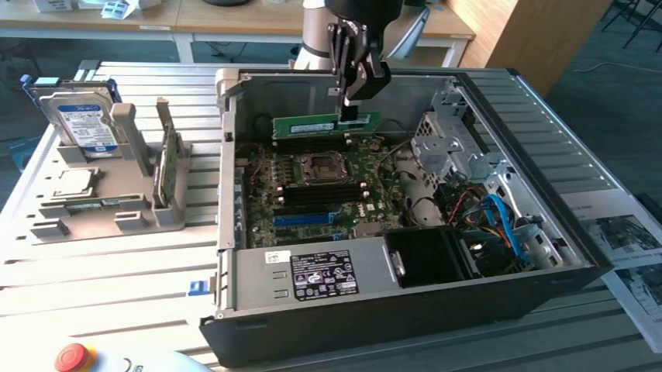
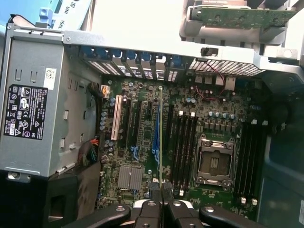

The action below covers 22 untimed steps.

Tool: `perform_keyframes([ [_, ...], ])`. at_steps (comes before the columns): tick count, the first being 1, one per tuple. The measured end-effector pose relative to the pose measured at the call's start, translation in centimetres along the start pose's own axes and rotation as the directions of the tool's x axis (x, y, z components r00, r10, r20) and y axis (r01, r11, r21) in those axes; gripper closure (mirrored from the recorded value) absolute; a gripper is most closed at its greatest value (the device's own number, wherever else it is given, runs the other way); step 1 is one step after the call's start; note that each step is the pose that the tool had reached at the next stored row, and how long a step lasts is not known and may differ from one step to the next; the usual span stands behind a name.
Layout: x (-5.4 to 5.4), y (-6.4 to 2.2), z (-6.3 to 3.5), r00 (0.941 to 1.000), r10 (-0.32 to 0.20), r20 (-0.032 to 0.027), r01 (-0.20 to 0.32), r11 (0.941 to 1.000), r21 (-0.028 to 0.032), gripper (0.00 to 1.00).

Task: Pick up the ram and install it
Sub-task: 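Pick up the ram and move it above insertion slot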

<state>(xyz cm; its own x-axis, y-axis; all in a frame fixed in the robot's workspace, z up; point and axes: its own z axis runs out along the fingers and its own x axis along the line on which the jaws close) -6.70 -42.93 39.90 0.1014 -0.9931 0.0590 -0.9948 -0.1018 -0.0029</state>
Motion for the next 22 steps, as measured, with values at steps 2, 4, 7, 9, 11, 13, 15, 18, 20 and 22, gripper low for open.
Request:
perform_keyframes([
  [2,0.0,0.01,0.0,1.0,0.0,-0.0001,0.0,1.0,0.0022,0.88],
  [4,0.0,0.01,0.0,1.0,0.0,-0.0002,0.0,1.0,0.0023,0.88],
  [7,0.0,0.01,0.0,1.0,0.0,-0.0002,0.0,1.0,0.0023,0.88],
  [9,0.0,0.02,0.01,1.0,0.009,-0.0003,-0.009,1.0,0.0017,0.88],
  [11,0.0,0.02,0.02,0.9997,0.024,-0.0003,-0.024,0.9997,0.0009,0.88],
  [13,0.0,0.02,0.03,0.9995,0.03,-0.0003,-0.03,0.9995,0.0006,0.88],
  [15,0.0,0.01,0.03,0.9995,0.033,-0.0002,-0.033,0.9995,0.0013,0.88],
  [18,0.0,0.01,0.03,0.9994,0.034,0.0002,-0.034,0.9994,0.0047,0.88],
  [20,0.0,0.01,0.03,0.9994,0.036,0.0013,-0.036,0.9993,0.0078,0.88],
  [22,0.0,0.02,0.04,0.9993,0.037,0.0025,-0.037,0.9993,0.0105,0.88],
])
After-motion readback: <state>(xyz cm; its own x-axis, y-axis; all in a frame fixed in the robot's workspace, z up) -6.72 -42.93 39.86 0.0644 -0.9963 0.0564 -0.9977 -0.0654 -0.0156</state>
